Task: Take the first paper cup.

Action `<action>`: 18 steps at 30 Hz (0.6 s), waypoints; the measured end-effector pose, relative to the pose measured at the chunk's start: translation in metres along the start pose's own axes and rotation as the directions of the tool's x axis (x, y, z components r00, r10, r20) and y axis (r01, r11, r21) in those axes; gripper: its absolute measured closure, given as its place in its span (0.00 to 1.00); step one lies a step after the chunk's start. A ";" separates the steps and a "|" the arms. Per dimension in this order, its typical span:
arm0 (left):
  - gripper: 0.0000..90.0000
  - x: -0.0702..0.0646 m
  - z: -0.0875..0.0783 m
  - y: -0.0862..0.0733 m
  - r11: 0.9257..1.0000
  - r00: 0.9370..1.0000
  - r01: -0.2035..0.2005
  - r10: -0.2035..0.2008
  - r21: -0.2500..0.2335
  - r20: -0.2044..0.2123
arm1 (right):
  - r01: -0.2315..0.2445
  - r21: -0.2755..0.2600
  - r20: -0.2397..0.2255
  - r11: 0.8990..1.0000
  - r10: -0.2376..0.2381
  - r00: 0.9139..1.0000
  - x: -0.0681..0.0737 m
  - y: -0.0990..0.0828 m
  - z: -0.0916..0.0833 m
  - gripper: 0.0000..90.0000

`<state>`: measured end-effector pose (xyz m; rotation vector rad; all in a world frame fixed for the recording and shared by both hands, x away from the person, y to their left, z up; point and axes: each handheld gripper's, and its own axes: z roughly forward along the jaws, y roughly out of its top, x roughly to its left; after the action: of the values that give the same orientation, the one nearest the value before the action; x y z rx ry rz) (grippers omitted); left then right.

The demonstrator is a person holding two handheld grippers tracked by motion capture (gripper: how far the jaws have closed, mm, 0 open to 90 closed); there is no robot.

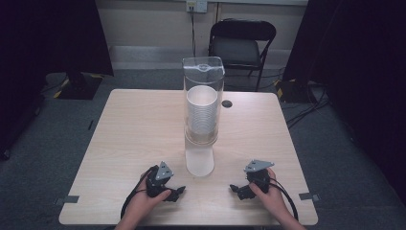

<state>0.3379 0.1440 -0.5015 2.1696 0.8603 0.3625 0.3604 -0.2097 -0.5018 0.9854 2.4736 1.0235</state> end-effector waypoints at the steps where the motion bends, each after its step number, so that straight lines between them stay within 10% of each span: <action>1: 0.16 0.000 0.000 0.000 1.000 1.000 0.001 -0.001 -0.001 0.000 | -0.006 0.001 0.008 1.000 0.006 1.000 0.001 0.000 0.000 0.00; 9: 0.16 0.000 0.000 0.000 1.000 1.000 0.000 0.000 0.000 0.000 | -0.039 0.000 0.044 0.999 0.039 0.998 0.008 0.002 0.002 0.00; 18: 0.16 0.000 0.000 0.000 1.000 1.000 -0.001 0.001 0.001 0.000 | -0.037 -0.033 -0.018 0.999 0.037 0.999 0.019 0.017 0.001 0.16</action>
<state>0.3381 0.1441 -0.5014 2.1711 0.8593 0.3622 0.3551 -0.1871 -0.4904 1.0197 2.4528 1.0861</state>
